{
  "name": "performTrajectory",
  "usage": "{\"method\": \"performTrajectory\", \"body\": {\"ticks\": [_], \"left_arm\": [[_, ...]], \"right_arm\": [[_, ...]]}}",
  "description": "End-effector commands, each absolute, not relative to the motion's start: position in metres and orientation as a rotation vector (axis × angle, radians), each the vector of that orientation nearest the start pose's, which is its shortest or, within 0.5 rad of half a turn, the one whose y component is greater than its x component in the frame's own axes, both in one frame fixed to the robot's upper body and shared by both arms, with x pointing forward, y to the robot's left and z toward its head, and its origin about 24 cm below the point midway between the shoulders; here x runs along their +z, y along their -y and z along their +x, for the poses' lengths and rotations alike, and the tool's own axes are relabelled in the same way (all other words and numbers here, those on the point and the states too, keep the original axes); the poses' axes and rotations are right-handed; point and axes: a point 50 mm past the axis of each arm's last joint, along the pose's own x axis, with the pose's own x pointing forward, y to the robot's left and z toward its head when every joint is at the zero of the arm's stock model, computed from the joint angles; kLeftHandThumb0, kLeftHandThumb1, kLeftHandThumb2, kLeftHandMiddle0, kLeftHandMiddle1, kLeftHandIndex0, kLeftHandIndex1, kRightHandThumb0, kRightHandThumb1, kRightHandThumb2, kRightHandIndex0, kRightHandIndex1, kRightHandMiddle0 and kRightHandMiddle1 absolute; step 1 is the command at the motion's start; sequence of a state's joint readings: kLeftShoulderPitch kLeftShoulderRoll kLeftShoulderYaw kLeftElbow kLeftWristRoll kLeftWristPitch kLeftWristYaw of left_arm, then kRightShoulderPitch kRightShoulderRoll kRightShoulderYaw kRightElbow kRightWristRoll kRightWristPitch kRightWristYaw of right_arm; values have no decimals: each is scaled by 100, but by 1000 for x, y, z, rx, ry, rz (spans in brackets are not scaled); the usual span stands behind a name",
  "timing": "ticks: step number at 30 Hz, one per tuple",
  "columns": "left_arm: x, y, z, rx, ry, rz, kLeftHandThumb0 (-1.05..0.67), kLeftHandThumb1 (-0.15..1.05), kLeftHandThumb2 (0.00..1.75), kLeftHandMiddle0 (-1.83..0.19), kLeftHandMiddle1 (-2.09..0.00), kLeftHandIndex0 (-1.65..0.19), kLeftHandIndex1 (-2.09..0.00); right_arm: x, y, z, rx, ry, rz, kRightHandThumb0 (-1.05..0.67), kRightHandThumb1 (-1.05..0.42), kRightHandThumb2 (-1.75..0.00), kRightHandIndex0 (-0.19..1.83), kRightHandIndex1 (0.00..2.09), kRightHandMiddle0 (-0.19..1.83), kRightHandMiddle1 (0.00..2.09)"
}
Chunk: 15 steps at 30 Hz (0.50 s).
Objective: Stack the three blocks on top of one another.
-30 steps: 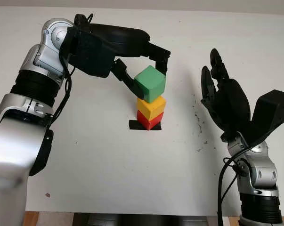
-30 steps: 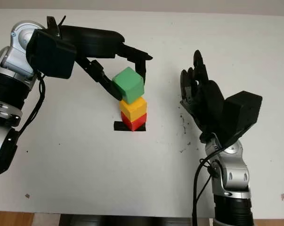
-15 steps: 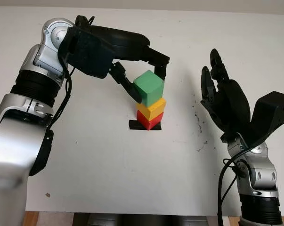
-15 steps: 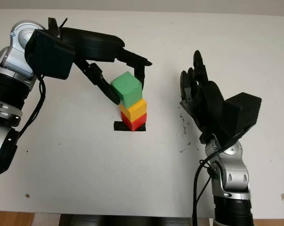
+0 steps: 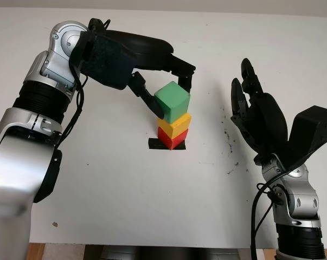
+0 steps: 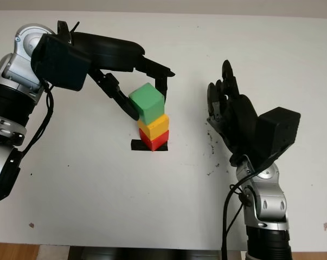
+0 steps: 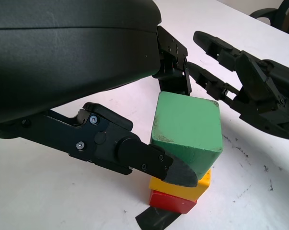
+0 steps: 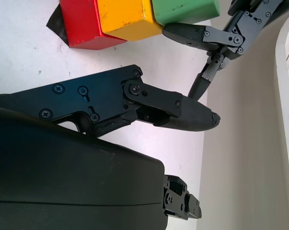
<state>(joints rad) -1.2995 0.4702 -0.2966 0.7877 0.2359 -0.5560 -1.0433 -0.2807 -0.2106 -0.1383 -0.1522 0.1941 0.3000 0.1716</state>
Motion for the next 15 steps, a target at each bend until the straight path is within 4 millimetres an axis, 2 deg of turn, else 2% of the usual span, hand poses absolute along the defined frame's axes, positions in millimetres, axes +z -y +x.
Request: {"method": "performTrajectory", "body": {"ticks": [1,15], "left_arm": [[295,-93,366,-1102,504,1346,-48,105,13,-9,-5,-30,-141],[296,-92,365,-1116,492,1345,-50,105,13,-10,-5,-29,-139]], "right_arm": [[133,186,294,141,145,-26,-62,-105,-67,-19,0,-19,0],[132,187,294,135,140,-12,-61,-105,-66,-19,0,-19,0]]}}
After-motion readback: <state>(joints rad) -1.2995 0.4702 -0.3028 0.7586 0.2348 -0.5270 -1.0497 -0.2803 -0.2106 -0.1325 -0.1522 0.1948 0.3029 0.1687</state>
